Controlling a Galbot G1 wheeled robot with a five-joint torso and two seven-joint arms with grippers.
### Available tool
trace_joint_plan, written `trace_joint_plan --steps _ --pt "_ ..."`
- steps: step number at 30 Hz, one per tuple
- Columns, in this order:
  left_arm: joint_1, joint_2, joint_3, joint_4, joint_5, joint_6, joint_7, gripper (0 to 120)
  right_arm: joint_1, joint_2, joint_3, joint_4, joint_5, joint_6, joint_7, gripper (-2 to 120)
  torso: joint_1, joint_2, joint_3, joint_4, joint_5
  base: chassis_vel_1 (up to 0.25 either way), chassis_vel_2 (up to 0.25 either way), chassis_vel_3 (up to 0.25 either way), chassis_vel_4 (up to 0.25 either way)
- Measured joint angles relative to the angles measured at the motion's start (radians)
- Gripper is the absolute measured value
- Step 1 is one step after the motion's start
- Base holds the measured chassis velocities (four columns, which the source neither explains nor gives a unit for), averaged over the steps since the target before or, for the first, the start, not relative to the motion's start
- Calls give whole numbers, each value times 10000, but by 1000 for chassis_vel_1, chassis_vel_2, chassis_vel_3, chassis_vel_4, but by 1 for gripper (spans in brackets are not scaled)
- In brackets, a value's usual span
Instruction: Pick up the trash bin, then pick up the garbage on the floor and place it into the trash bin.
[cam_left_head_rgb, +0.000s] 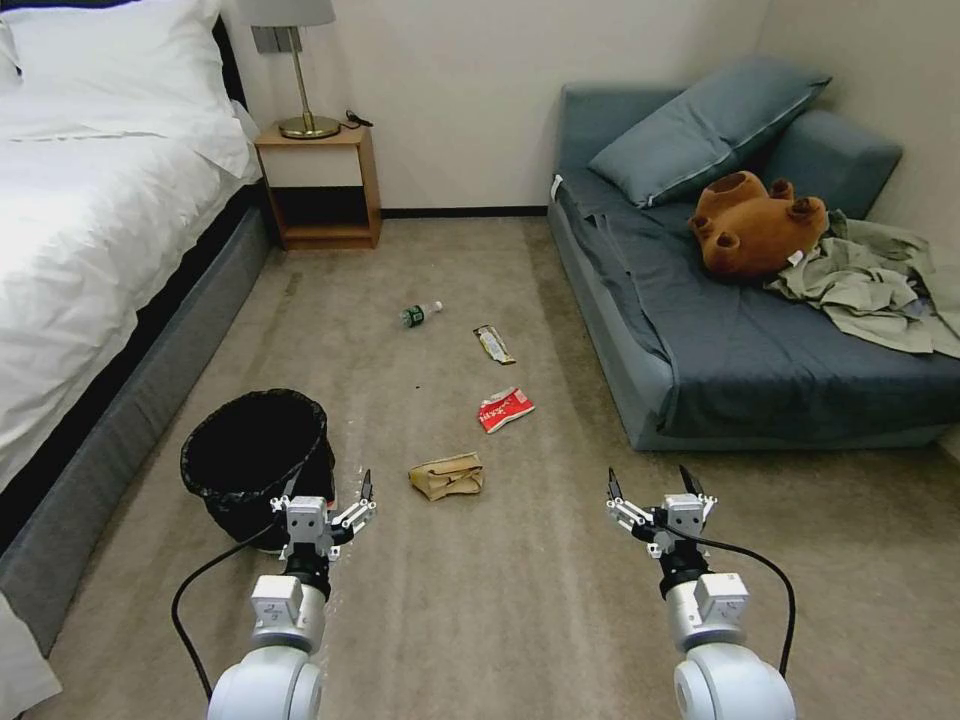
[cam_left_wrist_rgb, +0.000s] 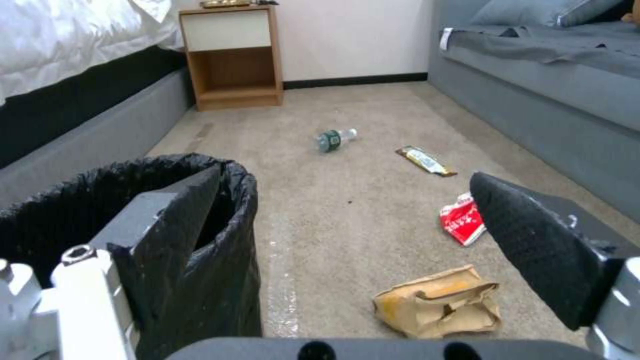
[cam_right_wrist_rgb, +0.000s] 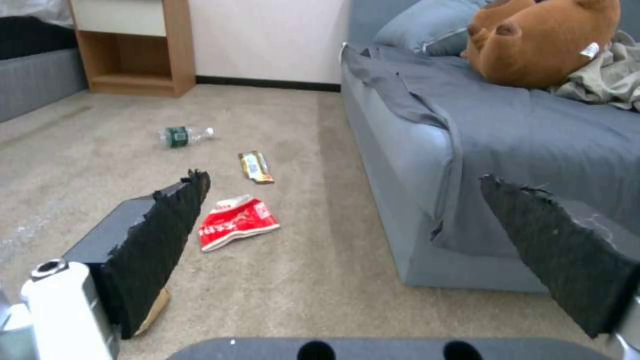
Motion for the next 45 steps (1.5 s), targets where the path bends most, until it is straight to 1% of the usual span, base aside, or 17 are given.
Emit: trace_joint_plan --steps 28,30,31,32,33,34,35,36,37,38,39,40,41,42,43,44,45 --pt "-22 34 -6 0 -54 14 -22 100 -12 -12 -2 31 50 -18 9 100 0 0 0 0 0 0 0 0 0" --pt "-182 281 -99 -27 -432 241 -209 100 -130 -128 -32 288 431 -341 169 100 0 0 0 2 -1 0 0 0 0" --pt "-182 281 -99 -27 -432 241 -209 100 -130 -128 -32 288 431 -341 169 100 0 0 0 2 -1 0 0 0 0" --pt "-272 406 -155 -58 -618 355 -309 100 -210 -202 -47 441 666 -536 271 100 0 0 0 1 -1 0 0 0 0" --pt "-487 714 -280 -123 -1088 641 -540 100 -384 -354 -103 779 1175 -981 501 100 0 0 0 1 -1 0 0 0 0" --pt "-487 714 -280 -123 -1088 641 -540 100 -384 -354 -103 779 1175 -981 501 100 0 0 0 1 -1 0 0 0 0" --pt "-653 960 -378 -170 -1458 873 -723 100 -513 -481 -137 1047 1581 -1329 680 100 0 0 0 -1 -2 0 0 0 0" --pt "-736 1082 -428 -197 -1644 983 -818 100 -580 -542 -154 1183 1781 -1503 768 100 0 0 0 0 -2 0 0 0 0" --pt "-736 1082 -428 -197 -1644 983 -818 100 -580 -542 -154 1183 1781 -1503 768 100 0 0 0 0 -2 0 0 0 0" --pt "-880 1282 -512 -240 -1956 1180 -977 100 -675 -628 -185 1383 2083 -1763 907 100 0 0 0 0 -2 0 0 0 0" --pt "-1120 1637 -656 -313 -2492 1511 -1243 100 -874 -806 -240 1769 2662 -2271 1162 100 0 0 0 0 -2 0 0 0 0" --pt "-1120 1637 -656 -313 -2492 1511 -1243 100 -874 -806 -240 1769 2662 -2271 1162 100 0 0 0 0 -2 0 0 0 0" --pt "-1414 2061 -826 -406 -3138 1913 -1562 100 -1115 -1026 -311 2258 3404 -2909 1491 100 0 -1 0 0 -2 0 0 0 0" --pt "-1594 2325 -937 -460 -3539 2157 -1769 100 -1252 -1150 -343 2525 3803 -3253 1677 100 0 0 0 0 -2 0 0 0 0" --pt "-1594 2325 -937 -460 -3539 2157 -1769 100 -1252 -1150 -343 2525 3803 -3253 1677 100 0 0 0 0 -2 0 0 0 0" --pt "-1703 2489 -1001 -494 -3786 2312 -1888 100 -1338 -1229 -371 2705 4071 -3483 1788 100 0 0 0 0 -2 0 0 0 0" --pt "-1902 2773 -1116 -549 -4215 2575 -2102 100 -1482 -1358 -408 2985 4486 -3842 1974 100 0 0 0 1 -4 0 0 0 0"
